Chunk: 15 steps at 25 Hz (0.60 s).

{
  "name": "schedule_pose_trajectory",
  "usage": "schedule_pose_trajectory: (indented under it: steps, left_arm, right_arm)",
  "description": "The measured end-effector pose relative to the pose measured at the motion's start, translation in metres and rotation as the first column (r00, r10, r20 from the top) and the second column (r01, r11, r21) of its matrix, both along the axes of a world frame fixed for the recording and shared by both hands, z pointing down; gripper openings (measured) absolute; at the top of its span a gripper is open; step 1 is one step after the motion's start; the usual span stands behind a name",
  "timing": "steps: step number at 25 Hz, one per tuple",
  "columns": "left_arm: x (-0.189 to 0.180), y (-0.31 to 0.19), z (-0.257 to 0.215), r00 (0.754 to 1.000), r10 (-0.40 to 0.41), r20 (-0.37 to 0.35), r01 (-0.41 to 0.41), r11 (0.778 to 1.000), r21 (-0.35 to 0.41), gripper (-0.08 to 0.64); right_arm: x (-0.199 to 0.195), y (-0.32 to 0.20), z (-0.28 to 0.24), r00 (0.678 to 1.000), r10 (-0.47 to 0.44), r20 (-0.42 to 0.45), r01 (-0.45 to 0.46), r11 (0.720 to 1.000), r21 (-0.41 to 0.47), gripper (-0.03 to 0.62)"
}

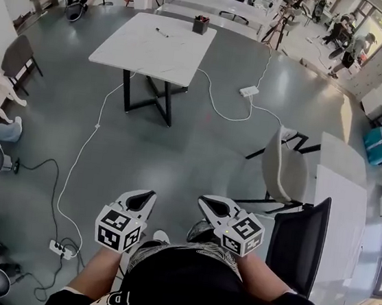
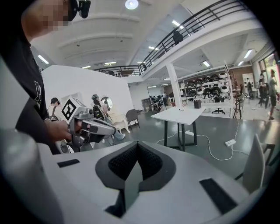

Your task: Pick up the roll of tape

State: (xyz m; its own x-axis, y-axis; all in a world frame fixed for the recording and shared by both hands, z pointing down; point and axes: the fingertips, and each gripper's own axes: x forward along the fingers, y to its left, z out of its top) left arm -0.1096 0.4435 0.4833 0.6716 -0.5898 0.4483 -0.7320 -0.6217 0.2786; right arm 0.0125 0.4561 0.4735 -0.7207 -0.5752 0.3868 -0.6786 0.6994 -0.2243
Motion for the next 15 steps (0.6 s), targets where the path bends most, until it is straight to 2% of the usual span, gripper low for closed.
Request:
schedule_pose_trajectory:
  steps: [7,15]
  left_arm:
    - [0.008,-0.027,0.003,1.0,0.014,-0.007,-0.014,1.0,-0.005,0.02]
    - [0.022,-0.092,0.004,0.999,-0.031,0.021,0.031,0.999,-0.021,0.02]
  right_arm:
    - [0.01,-0.026,0.007,1.0,0.024,0.001,-0.024,1.0,-0.016,0.005]
    - [0.028,-0.106,0.009,0.998,0.012,0.058,-0.011,1.0,-0.021,0.005]
